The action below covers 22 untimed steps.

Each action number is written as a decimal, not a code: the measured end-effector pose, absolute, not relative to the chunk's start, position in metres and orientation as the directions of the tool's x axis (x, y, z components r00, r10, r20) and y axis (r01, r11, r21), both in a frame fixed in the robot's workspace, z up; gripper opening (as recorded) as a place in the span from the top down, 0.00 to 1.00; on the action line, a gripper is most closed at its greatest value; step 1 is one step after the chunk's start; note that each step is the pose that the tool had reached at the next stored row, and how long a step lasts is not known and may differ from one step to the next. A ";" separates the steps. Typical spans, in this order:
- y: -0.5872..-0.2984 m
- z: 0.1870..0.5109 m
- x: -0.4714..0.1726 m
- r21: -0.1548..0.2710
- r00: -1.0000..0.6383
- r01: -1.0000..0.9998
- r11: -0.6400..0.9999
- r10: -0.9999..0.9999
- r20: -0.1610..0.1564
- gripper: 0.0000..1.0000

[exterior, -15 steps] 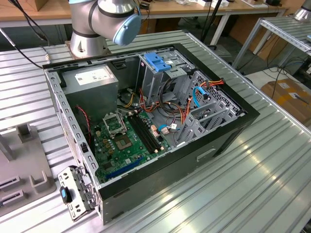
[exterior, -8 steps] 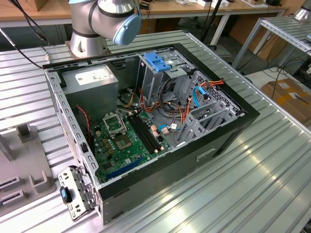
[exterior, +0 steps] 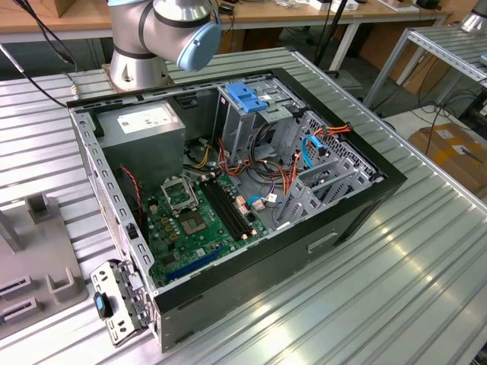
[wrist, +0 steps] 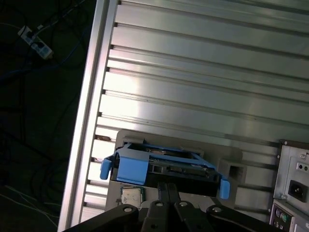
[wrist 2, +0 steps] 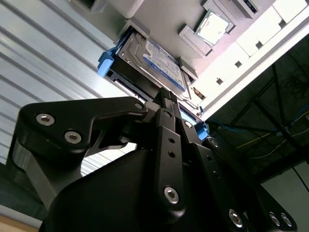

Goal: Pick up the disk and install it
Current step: 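Pick up the disk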

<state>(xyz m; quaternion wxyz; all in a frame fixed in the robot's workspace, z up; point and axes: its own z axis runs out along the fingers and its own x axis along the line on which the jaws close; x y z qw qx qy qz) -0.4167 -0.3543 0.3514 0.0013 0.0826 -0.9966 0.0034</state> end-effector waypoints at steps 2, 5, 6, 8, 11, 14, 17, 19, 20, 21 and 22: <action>-0.354 0.351 -0.417 -0.007 -0.985 -0.171 0.985 -0.171 0.003 0.89; -0.354 0.351 -0.417 -0.007 -0.980 -0.200 0.980 -0.200 0.003 0.89; -0.354 0.351 -0.417 -0.007 -0.977 -0.213 0.977 -0.213 0.003 0.89; -0.354 0.351 -0.417 -0.007 -0.971 -0.241 0.971 -0.241 0.003 0.89; -0.354 0.351 -0.417 -0.007 -0.959 -0.284 0.959 -0.284 0.003 0.89; -0.354 0.351 -0.417 -0.007 -0.948 -0.319 0.948 -0.319 0.003 0.89; -0.354 0.351 -0.417 -0.007 -0.923 -0.385 0.923 -0.384 0.003 0.89; -0.354 0.351 -0.417 -0.007 -0.904 -0.427 0.904 -0.427 0.003 0.89; -0.354 0.351 -0.417 -0.007 -0.896 -0.443 0.896 -0.443 0.003 0.89; -0.354 0.351 -0.417 -0.007 -0.884 -0.467 0.884 -0.467 0.003 0.89; -0.354 0.351 -0.417 -0.007 -0.865 -0.501 0.865 -0.501 0.003 0.89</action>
